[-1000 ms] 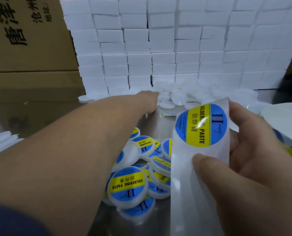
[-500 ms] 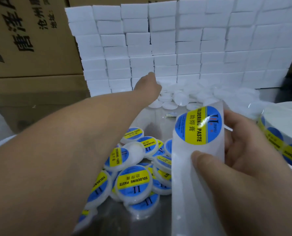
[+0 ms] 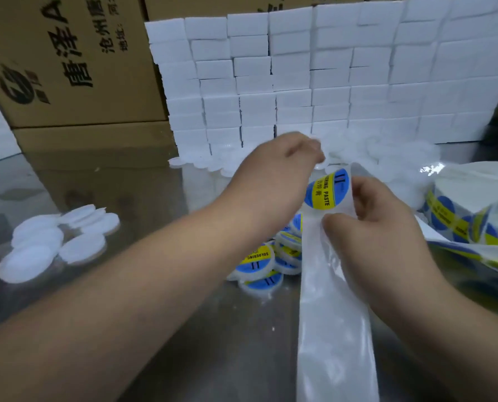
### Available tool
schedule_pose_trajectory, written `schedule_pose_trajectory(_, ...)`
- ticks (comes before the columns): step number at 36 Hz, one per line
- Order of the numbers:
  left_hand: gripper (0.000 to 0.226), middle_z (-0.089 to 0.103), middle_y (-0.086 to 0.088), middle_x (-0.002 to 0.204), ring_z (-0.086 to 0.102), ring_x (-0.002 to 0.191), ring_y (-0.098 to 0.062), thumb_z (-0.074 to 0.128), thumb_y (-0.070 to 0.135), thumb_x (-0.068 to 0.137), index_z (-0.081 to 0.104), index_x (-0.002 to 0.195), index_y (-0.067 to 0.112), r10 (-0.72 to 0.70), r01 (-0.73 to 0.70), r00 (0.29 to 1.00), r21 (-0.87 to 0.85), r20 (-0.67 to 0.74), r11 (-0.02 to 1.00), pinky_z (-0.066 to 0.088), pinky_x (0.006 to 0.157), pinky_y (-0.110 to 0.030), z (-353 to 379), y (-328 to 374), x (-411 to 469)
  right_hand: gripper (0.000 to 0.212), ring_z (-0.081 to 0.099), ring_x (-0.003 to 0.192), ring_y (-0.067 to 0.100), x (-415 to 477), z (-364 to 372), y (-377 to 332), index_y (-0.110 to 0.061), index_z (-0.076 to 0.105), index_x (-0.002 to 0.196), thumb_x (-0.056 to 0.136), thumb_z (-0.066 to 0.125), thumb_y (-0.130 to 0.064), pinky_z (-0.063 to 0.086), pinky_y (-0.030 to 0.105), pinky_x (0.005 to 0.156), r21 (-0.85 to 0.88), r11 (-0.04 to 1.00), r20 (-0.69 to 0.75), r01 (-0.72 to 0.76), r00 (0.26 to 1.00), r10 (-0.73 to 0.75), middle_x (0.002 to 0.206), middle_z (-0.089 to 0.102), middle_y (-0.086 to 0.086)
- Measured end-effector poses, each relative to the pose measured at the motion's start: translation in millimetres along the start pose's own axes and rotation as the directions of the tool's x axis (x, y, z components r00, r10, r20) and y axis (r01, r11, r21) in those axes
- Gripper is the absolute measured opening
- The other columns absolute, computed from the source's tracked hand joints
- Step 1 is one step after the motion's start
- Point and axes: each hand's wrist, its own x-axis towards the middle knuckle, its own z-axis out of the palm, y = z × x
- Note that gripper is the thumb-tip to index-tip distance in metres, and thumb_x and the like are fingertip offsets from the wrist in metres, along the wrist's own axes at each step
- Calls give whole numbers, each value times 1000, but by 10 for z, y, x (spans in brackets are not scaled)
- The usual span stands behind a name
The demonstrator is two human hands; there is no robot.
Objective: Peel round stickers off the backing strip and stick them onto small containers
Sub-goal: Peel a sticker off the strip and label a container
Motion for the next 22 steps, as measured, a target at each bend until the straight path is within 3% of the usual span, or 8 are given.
schedule_pose_trajectory(3, 27, 59, 18, 75, 52, 64, 5, 43, 25, 89, 61, 70, 31, 6, -5, 999, 29, -38, 1000, 41, 56, -11, -10, -73, -275, 13, 44, 57, 11, -15, -4, -3, -13, 57, 79, 74, 49, -2, 37, 26, 53, -12, 1000, 1, 12, 1000, -12, 67, 54, 9)
schedule_pose_trajectory(5, 22, 61, 20, 77, 54, 72, 8, 46, 30, 85, 61, 71, 38, -2, 10, 996, 89, -94, 996, 39, 61, -7, -4, -174, -363, 16, 44, 50, 6, -8, -6, 6, -16, 58, 75, 75, 49, -3, 37, 22, 50, -12, 1000, 12, 8, 1000, -8, 60, 55, -2)
schedule_pose_trajectory(7, 14, 61, 17, 92, 53, 85, 7, 52, 35, 82, 59, 75, 45, -22, 42, 989, 134, -148, 990, 38, 72, -9, 8, -278, -394, 22, 50, 51, 3, -14, 0, 0, -21, 61, 76, 75, 49, -3, 39, 23, 50, -13, 1000, 35, 3, 999, -2, 63, 62, -9)
schedule_pose_trajectory(9, 12, 56, 14, 96, 49, 84, 4, 56, 38, 79, 58, 83, 49, -5, 37, 986, 187, -169, 982, 34, 74, -2, 12, -353, -399, 27, 50, 51, 6, -21, 10, -8, -26, 63, 80, 76, 49, -3, 40, 22, 48, -17, 1000, 61, 9, 998, -8, 65, 64, -6)
schedule_pose_trajectory(12, 25, 51, 19, 93, 43, 89, 8, 56, 39, 77, 63, 101, 44, 94, -44, 984, 307, -151, 951, 28, 74, 4, -2, -419, -415, 35, 39, 43, 8, -24, 19, -4, -33, 66, 81, 78, 48, -3, 33, 20, 40, -11, 1000, 102, 3, 995, -2, 54, 57, -1)
schedule_pose_trajectory(15, 26, 50, 17, 91, 47, 94, 0, 56, 41, 81, 65, 105, 41, 179, -115, 976, 405, -125, 907, 31, 76, -3, -32, -451, -458, 40, 39, 44, 8, -42, 18, -17, -32, 69, 81, 78, 46, 0, 32, 19, 43, -6, 1000, 154, 17, 988, -16, 51, 55, 0)
schedule_pose_trajectory(19, 32, 52, 10, 93, 53, 92, -14, 57, 41, 75, 69, 103, 29, 280, -173, 950, 512, -140, 841, 35, 73, -21, -86, -455, -500, 42, 39, 53, 15, -76, 22, -51, -21, 70, 84, 74, 41, 7, 32, 26, 49, -31, 999, 250, 43, 968, -34, 71, 58, 23)
schedule_pose_trajectory(22, 39, 57, 3, 93, 56, 88, -19, 56, 48, 72, 70, 97, 22, 337, -219, 935, 561, -114, 798, 39, 72, -27, -116, -442, -516, 36, 49, 59, 13, -86, 33, -64, -17, 71, 82, 75, 46, 7, 40, 25, 53, -19, 998, 298, 57, 953, -49, 77, 65, 17)
